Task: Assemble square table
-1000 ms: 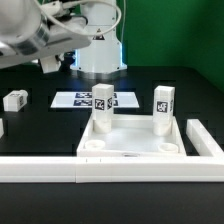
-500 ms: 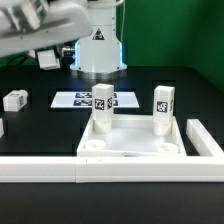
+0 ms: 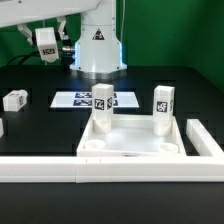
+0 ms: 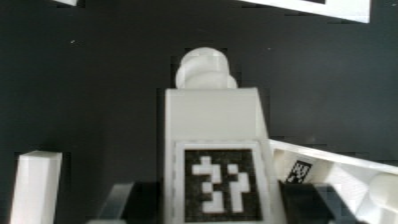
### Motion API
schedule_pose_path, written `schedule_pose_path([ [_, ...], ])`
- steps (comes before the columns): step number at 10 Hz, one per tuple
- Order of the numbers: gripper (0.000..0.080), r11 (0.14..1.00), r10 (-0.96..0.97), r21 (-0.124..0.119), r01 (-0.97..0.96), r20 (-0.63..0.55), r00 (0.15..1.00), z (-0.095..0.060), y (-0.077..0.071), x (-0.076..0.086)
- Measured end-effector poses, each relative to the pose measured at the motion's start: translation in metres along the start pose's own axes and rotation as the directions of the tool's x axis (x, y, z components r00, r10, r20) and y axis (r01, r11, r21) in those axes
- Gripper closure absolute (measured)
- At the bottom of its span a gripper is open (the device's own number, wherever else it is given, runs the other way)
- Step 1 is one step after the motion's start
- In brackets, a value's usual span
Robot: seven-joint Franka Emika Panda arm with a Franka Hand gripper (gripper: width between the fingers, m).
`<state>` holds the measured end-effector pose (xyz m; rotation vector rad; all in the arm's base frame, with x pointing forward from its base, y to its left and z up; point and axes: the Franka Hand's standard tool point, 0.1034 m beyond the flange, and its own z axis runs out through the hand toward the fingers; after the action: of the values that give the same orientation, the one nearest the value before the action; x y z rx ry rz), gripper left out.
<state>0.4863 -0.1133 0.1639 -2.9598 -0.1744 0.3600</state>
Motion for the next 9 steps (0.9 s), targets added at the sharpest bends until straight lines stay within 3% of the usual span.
schedule_pose_path([
  [1,0.0509,1.000,0.002,-0.005,-0.002,-0.079,0.997,0.001,0.000,0.003],
  [2,0.0509,0.999,0.033,0.030,-0.028,-0.159,0.987,0.017,-0.005,0.008],
  [3,0.0509,0.993,0.115,0.027,-0.112,-0.230,0.966,0.016,-0.019,0.029],
  [4,0.0509,0.990,0.140,0.014,-0.143,-0.317,0.938,-0.001,-0.045,0.059],
  [5,0.0509,0.984,0.170,0.017,-0.177,-0.385,0.907,-0.014,-0.066,0.079],
  [6,0.0508,0.974,0.216,0.038,-0.222,-0.430,0.877,-0.019,-0.083,0.091],
  [7,0.0508,0.976,0.201,0.025,-0.217,-0.493,0.847,-0.018,-0.090,0.095],
  [9,0.0508,0.977,0.157,-0.025,-0.213,-0.594,0.789,-0.019,-0.076,0.095],
])
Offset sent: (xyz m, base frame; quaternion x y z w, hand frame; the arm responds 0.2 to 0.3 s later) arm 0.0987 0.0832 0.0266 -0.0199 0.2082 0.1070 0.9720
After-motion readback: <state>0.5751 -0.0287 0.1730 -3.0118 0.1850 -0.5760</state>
